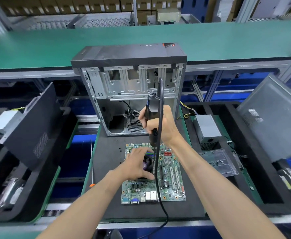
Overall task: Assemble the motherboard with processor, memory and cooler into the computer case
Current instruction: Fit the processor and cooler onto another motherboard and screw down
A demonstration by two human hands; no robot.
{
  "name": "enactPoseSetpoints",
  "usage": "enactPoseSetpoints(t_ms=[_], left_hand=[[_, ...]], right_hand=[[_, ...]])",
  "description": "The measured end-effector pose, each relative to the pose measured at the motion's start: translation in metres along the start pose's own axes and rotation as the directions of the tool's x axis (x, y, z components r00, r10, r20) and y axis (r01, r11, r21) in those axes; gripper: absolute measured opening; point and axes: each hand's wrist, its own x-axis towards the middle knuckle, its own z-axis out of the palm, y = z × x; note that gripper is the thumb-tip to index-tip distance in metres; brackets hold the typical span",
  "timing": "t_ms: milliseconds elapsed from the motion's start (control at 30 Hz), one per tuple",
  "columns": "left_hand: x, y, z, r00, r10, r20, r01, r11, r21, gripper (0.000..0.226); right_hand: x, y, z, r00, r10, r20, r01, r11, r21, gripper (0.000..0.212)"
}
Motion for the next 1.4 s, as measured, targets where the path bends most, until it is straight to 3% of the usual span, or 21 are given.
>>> enactPoseSetpoints(t_ms=[100, 133, 233, 300, 567, 733, 867, 1133, 1400], left_hand=[[-0.03, -0.032, 0.009, 0.927, -0.091, -0.363, -0.028, 0.95, -0.31, 0.039], [-0.04, -0.045, 0.011, 0.899, -0.126, -0.419, -0.054, 0.919, -0.39, 0.028], [-0.06, -0.064, 0.015, 0.936, -0.163, -0.312, 0.018, 0.907, -0.421, 0.043], [-0.064, -0.063, 0.017, 0.949, -0.176, -0.262, 0.055, 0.909, -0.413, 0.034], [-0.061, -0.063, 0.028, 0.902, -0.232, -0.364, 0.059, 0.902, -0.428, 0.022], [-0.057, -0.063, 0.027, 0.896, -0.264, -0.357, 0.093, 0.897, -0.431, 0.018], [-0.057, -0.064, 0.027, 0.889, -0.288, -0.355, 0.109, 0.888, -0.446, 0.018], [-0.056, -0.064, 0.024, 0.89, -0.299, -0.345, 0.127, 0.888, -0.441, 0.013], [-0.055, -0.066, 0.025, 0.887, -0.296, -0.355, 0.125, 0.893, -0.433, 0.028]], right_hand=[[0.0, -0.003, 0.003, 1.0, -0.015, 0.002, 0.015, 1.0, 0.002, 0.024], [0.0, -0.004, 0.004, 1.0, -0.017, 0.005, 0.017, 1.0, -0.005, 0.024], [-0.001, -0.005, 0.01, 1.0, -0.02, 0.02, 0.02, 0.999, -0.037, 0.024], [-0.001, -0.006, 0.014, 0.999, -0.021, 0.028, 0.022, 0.999, -0.039, 0.025], [-0.004, -0.012, 0.019, 0.999, 0.003, -0.041, -0.004, 0.999, -0.041, 0.031], [0.002, -0.031, 0.029, 0.994, -0.104, -0.02, 0.105, 0.989, 0.104, 0.034], [-0.002, -0.026, 0.056, 0.997, -0.075, 0.004, 0.073, 0.979, 0.193, 0.033], [-0.01, -0.001, 0.077, 0.999, -0.026, 0.018, 0.024, 0.99, 0.137, 0.031], [-0.014, 0.005, 0.078, 0.999, -0.039, 0.009, 0.038, 0.993, 0.108, 0.03]])
